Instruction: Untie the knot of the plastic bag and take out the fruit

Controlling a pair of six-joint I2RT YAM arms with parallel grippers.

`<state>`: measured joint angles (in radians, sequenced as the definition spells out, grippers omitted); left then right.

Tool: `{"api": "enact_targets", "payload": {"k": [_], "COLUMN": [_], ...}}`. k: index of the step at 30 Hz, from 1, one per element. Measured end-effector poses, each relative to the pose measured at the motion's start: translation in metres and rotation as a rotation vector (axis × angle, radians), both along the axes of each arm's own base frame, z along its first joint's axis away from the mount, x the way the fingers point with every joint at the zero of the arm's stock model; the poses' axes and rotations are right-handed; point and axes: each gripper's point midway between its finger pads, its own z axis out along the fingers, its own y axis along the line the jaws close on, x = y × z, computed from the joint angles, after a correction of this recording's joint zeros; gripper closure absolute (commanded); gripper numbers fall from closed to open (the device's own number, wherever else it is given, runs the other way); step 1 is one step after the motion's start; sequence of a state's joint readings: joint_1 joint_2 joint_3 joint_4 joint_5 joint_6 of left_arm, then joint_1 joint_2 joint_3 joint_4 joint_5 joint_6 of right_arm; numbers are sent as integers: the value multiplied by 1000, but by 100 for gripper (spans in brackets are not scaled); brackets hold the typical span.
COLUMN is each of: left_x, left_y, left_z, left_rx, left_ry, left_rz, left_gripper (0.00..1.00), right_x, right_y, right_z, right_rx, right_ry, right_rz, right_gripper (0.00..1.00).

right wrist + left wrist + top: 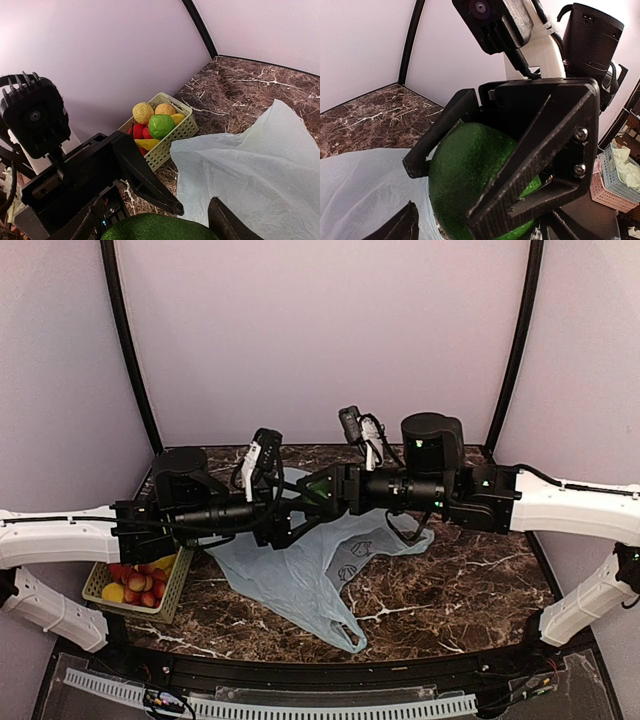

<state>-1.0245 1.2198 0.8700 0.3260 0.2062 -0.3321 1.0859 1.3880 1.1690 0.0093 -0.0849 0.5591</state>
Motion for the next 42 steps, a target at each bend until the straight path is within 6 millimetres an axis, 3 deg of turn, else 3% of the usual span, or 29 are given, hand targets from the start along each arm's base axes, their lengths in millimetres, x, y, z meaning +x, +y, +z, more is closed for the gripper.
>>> {"api": "enact_targets", "payload": {"k": [15, 18, 22, 25, 29, 34, 38, 42], "left_x": [-1, -1, -1, -1, -2, -2, 8, 40], "left_y": [-6, -6, -6, -6, -4, 2, 20, 74], "left_z": [-1, -2, -1, -2, -11, -24, -32, -41], "left_rx": [15, 18, 21, 25, 58, 142, 227, 313], "left_ry": [-1, 1, 3, 5, 26, 73, 121, 187], "left_rz": [-24, -23, -23, -22, -19, -7, 51, 205], "left_gripper": [59, 61, 62, 63, 65, 65, 65, 65], "right_x": [4, 4, 5, 5, 5, 7, 16, 28], "right_y": [-2, -2, -2, -4, -14, -45, -73, -92], "right_z": [0, 0, 0, 1, 9, 33, 44, 30], "right_rx": [-1, 0, 0, -2, 14, 60, 72, 35], "right_ry": [3, 5, 5, 1, -3, -39, -67, -59], "right_rz": [-25, -27, -31, -38, -57, -116, -198, -266], "right_gripper": [71, 60, 26, 10, 2, 1, 1, 1]}}
